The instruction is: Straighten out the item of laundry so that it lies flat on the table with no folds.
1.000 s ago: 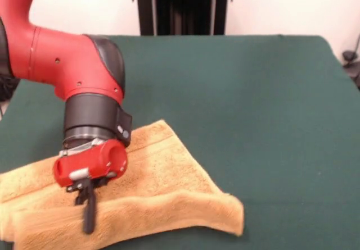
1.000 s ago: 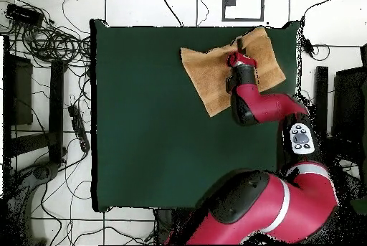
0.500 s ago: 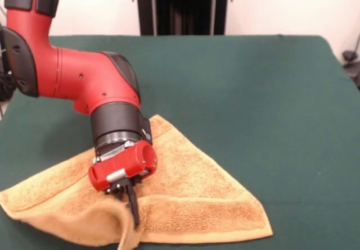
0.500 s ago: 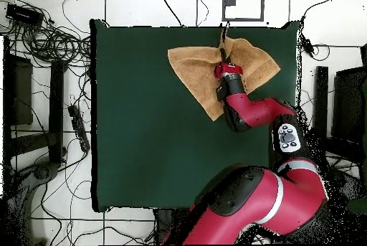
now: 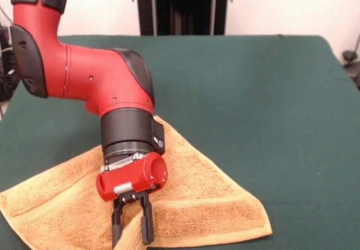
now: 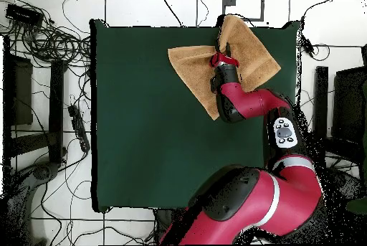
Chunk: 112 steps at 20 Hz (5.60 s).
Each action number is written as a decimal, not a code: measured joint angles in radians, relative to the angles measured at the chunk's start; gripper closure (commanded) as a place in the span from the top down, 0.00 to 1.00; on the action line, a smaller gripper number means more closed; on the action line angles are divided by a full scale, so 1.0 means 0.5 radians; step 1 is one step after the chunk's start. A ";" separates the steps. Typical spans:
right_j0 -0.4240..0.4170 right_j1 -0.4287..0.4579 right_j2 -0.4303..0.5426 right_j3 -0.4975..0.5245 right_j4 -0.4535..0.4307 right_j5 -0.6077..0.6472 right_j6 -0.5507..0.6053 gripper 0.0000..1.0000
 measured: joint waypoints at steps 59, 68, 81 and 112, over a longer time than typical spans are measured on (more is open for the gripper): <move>0.275 -0.163 -0.363 -0.305 1.212 3.055 0.000 1.00; 0.389 -0.185 -0.509 -0.215 1.210 2.991 0.000 1.00; 0.438 -0.312 -0.608 0.139 1.211 2.799 0.000 1.00; 0.669 -0.436 -0.808 0.411 1.038 2.463 0.000 1.00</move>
